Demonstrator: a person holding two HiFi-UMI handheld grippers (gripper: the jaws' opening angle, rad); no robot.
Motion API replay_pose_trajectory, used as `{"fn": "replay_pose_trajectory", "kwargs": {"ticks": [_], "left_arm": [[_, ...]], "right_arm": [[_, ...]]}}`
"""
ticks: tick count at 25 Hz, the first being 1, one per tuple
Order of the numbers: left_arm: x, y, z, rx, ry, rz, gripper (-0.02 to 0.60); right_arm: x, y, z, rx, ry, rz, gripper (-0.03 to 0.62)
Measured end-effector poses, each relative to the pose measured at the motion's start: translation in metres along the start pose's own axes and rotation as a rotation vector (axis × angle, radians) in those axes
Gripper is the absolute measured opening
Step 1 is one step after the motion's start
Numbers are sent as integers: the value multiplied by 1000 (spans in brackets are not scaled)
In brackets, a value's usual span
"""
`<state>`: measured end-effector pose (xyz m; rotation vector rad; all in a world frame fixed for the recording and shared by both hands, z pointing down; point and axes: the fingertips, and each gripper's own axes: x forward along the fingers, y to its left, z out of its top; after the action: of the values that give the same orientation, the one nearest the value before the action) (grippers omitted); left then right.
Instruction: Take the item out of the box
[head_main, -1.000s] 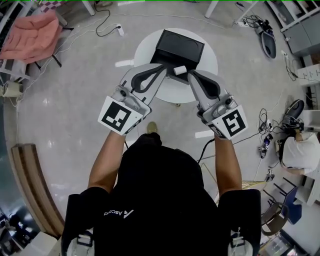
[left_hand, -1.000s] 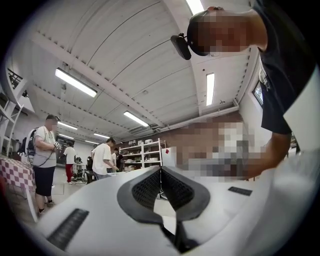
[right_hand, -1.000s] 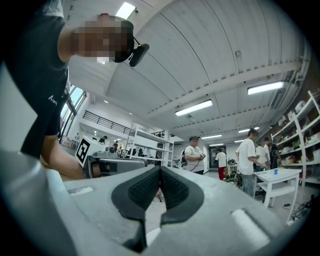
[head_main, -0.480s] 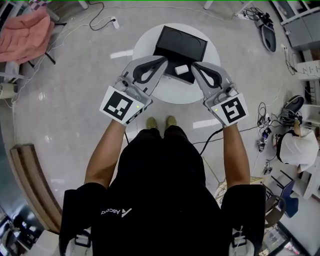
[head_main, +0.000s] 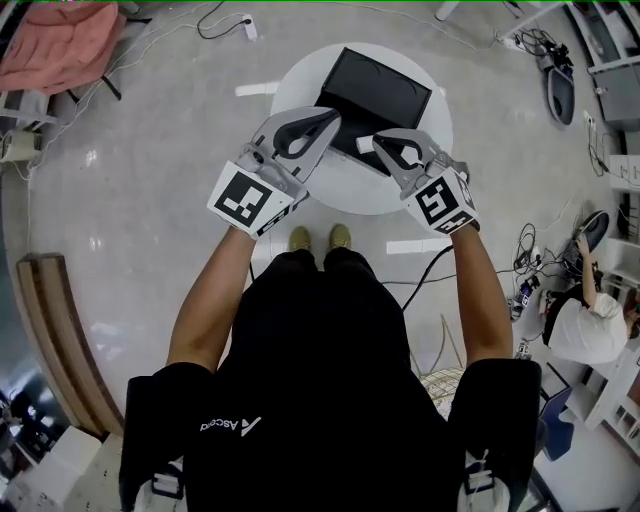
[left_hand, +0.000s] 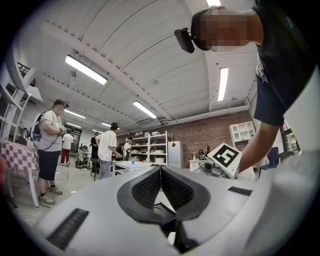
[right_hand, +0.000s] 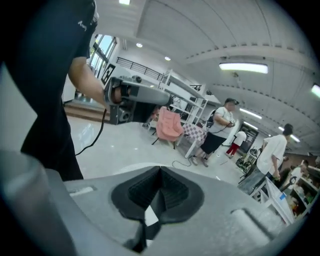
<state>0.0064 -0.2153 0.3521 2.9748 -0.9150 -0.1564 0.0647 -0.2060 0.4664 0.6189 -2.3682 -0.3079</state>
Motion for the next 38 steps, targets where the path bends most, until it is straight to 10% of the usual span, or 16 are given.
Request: {"fn": "replay_pose_trajectory", "kwargs": {"ticks": [18, 38], "left_arm": [[28, 38, -48, -56, 65, 75, 2], [5, 55, -75, -104, 107, 140, 2]], "right_arm": [[90, 32, -138, -229, 369, 407, 171], [132, 57, -190, -356, 588, 556, 208]]}}
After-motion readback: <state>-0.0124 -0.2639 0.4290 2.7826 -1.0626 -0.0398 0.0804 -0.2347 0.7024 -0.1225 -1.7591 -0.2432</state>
